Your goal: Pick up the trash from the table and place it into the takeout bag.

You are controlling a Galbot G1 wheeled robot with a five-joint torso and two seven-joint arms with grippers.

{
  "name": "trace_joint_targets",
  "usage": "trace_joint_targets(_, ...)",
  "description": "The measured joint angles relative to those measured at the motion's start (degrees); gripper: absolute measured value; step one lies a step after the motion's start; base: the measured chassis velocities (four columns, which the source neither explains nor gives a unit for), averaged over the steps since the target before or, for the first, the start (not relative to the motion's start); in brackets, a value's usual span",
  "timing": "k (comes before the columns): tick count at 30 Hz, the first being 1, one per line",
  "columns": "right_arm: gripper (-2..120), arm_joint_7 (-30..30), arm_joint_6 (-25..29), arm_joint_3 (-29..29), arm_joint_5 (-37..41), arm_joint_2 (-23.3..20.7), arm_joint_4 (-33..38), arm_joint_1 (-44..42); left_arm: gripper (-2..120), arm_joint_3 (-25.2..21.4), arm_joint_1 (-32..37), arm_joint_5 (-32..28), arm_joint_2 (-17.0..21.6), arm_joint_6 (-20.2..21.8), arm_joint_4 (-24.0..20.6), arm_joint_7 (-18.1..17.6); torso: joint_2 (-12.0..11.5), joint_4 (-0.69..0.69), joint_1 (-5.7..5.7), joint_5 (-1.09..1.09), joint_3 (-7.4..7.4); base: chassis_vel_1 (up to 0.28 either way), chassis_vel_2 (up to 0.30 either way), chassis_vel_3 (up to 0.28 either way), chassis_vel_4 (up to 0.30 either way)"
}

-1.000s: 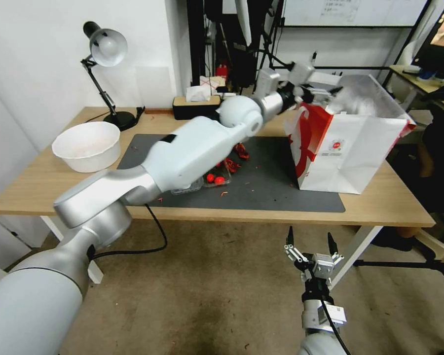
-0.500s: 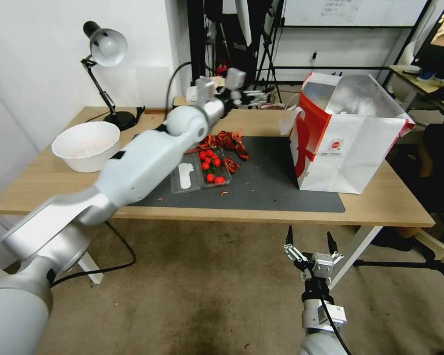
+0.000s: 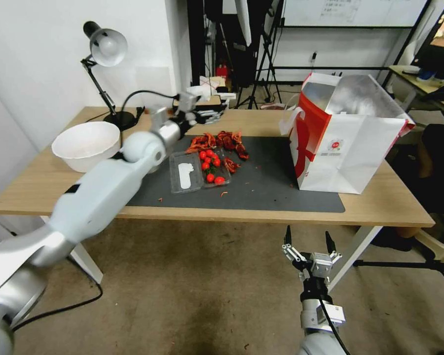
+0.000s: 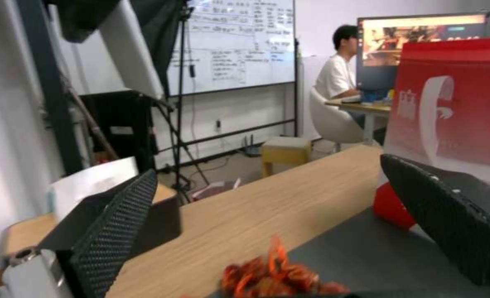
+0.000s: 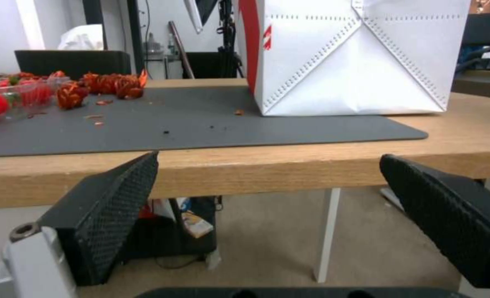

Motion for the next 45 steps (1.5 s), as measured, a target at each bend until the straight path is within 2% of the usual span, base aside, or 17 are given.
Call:
trace_joint_targets(6,100,0.0,0.0,-0.1,-0.1,-0.1,0.2,-0.2,100,-4.2,5.3,0.8,2.5,0.0,-3.5,-0.9,0.0,-0.02,0.00,-0.01,0.00,0.000,0.000,0.000,0.000)
trace_joint_targets(9,100,0.0,0.0,-0.1,-0.2,-0.2,0.3,-0.4,100,-9.2,11.7,2.1,4.7,0.1,-6.6,-1.9,0.0,-0.02,0.00,0.00,0.00,0.000,0.000,0.000,0.000)
trace_joint_targets(11,100,0.0,0.0,-0.2,-0.2,-0.2,0.3,-0.4,100,-10.6,13.7,2.5,5.3,0.1,-7.5,-2.1,0.0,0.00,0.00,0.02,0.00,0.000,0.000,0.000,0.000)
trace_joint_targets(13,100,-0.1,0.0,-0.4,-0.3,-0.2,0.3,-0.4,100,-14.0,17.8,3.3,6.3,0.1,-9.4,-2.8,0.0,0.01,0.00,-0.04,0.00,0.000,0.000,0.000,0.000)
trace_joint_targets(15,100,-0.1,0.0,-0.6,-0.4,-0.2,0.3,-0.4,100,-15.6,19.9,3.6,6.9,0.1,-10.6,-3.4,0.0,0.01,0.00,0.03,0.00,0.000,0.000,0.000,0.000)
trace_joint_targets(17,100,-0.1,0.1,-0.8,-0.5,-0.2,0.2,-0.4,100,-17.3,22.6,4.2,8.0,0.0,-12.1,-4.4,0.0,-0.01,0.00,-0.03,0.00,0.000,0.000,0.000,0.000)
trace_joint_targets(20,100,-0.1,0.1,-0.9,-0.6,-0.1,0.2,-0.4,100,-19.0,25.0,4.8,8.7,-0.4,-13.6,-5.1,0.0,-0.02,0.00,0.02,0.00,0.000,0.000,0.000,0.000)
trace_joint_targets(22,100,-0.1,0.1,-1.0,-0.7,-0.1,0.2,-0.5,100,-21.6,29.0,5.8,9.1,-0.9,-15.8,-6.0,0.0,0.00,0.00,-0.02,0.00,0.000,0.000,0.000,0.000)
trace_joint_targets(24,100,-0.1,0.1,-1.0,-0.7,-0.1,0.2,-0.6,100,-22.6,30.3,6.5,9.1,-1.0,-16.6,-6.1,0.0,-0.01,0.00,-0.03,0.00,0.000,0.000,0.000,0.000)
trace_joint_targets(32,100,0.0,0.1,-1.0,-0.7,-0.4,0.5,-0.6,100,-31.1,43.6,13.4,7.1,-2.7,-21.8,-8.0,0.0,0.00,0.00,-0.01,0.00,0.000,0.000,0.000,0.000)
trace_joint_targets(34,100,0.0,0.1,-1.0,-0.7,-0.5,0.6,-0.6,100,-31.9,44.7,14.0,6.8,-2.9,-22.2,-8.0,0.0,0.01,0.00,-0.01,0.00,0.000,0.000,0.000,0.000)
trace_joint_targets(38,100,0.1,0.1,-1.0,-0.6,-0.5,0.9,-0.6,100,-35.2,49.7,15.8,5.1,-3.5,-24.6,-8.5,0.0,0.00,0.00,-0.01,0.00,0.000,0.000,0.000,0.000)
trace_joint_targets(41,100,0.1,0.0,-0.9,-0.5,-0.7,1.0,-0.5,100,-39.2,54.5,18.2,2.3,-3.9,-26.4,-8.8,0.0,0.00,0.00,0.00,0.00,0.000,0.000,0.000,0.000)
trace_joint_targets(45,100,0.1,0.0,-0.9,-0.5,-0.7,1.0,-0.5,100,-41.2,57.2,19.5,1.0,-4.6,-27.1,-8.9,0.0,0.00,0.00,0.00,0.00,0.000,0.000,0.000,0.000)
